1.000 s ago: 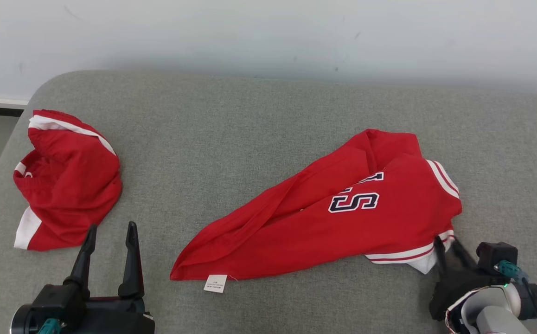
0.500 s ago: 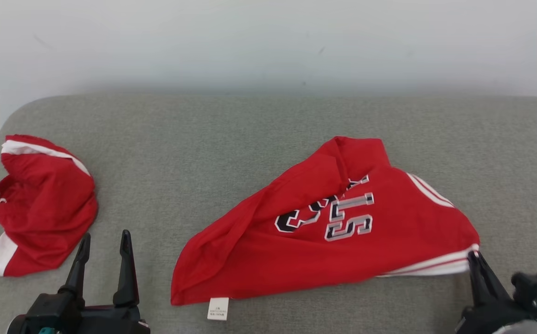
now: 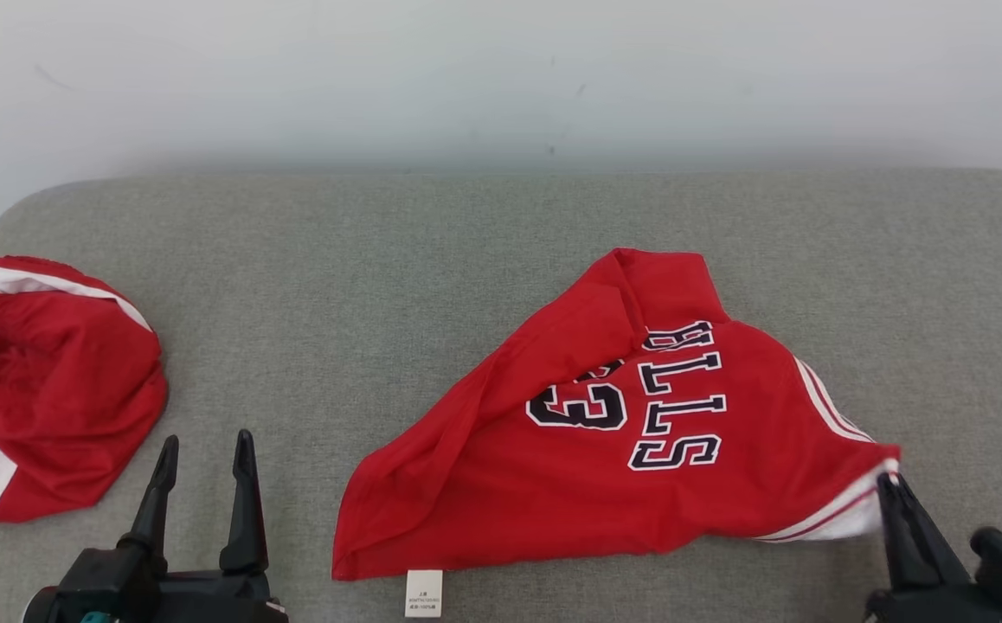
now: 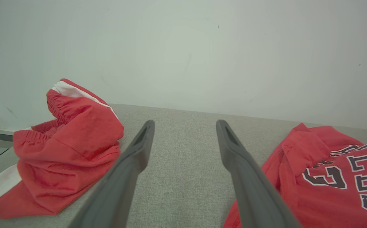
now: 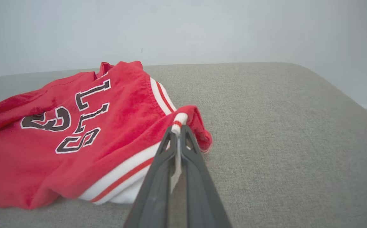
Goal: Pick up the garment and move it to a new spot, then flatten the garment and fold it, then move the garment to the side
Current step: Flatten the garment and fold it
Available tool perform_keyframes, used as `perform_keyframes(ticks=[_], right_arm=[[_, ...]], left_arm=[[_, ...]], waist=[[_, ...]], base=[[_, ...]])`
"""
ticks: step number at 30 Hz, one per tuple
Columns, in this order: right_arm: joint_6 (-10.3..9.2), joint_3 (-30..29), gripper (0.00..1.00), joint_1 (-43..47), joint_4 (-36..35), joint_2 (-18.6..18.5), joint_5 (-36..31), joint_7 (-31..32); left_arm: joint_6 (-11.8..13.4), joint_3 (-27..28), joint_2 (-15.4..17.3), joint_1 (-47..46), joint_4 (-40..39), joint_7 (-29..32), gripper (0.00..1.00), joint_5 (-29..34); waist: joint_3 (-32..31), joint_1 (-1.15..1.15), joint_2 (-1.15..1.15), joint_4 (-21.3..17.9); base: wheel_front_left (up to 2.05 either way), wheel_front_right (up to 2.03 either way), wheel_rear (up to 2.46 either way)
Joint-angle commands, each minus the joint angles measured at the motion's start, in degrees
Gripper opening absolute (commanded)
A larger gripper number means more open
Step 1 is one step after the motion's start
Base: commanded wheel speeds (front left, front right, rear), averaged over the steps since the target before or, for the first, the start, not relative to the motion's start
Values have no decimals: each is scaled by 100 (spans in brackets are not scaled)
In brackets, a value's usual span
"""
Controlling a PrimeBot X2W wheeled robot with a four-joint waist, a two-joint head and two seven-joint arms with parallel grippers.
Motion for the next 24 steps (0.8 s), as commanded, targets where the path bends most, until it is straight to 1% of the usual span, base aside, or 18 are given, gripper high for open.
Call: perform_keyframes(ticks=[1,3,6,7,9,10,15,22,23,24], right_arm=[[-13,96,0,-176,-90,-29,-44,45],[-13,251,0,-392,-146,-56,-75,117],[-13,578,0,-998,70,-140,-170,230],[-13,784,0,-1563,410,-166,-209,217],[-13,905,0,-1937,709,-175,-214,190],[-13,905,0,-1937,709,-175,-214,190],[-13,1143,0,-2928,1758,-208,-313,74],[-13,1437,0,-4002,3354,-51,-410,-139],[-13,1458,22,-4115,3579,-9,-419,-173],[-13,1500,32,-4202,3801,21,-451,-184]], left_arm=[[8,3,-11,3,5,-19,100,-41],[8,-21,-14,-15,12,-19,100,-51],[7,-98,-19,-94,27,-19,100,-82],[7,-184,-21,-166,36,-19,100,-104],[8,-229,-20,-219,66,-19,100,-113],[8,-229,-20,-219,66,-19,100,-113],[8,-364,-25,-394,143,-19,100,-173],[8,-436,-25,-559,221,-19,100,-262],[8,-441,-26,-564,229,-19,100,-275],[8,-447,-26,-572,236,-19,100,-282]], waist=[[0,0,0,45],[12,0,0,108],[69,0,0,295],[136,0,0,458],[190,0,0,570],[190,0,0,570],[352,0,0,848],[523,0,0,1063],[535,0,0,1072],[548,0,0,1078]], base=[[0,0,0],[0,0,0],[0,0,0],[0,0,0],[0,0,0],[0,0,0],[0,0,0],[0,0,0],[0,0,0],[0,0,0]])
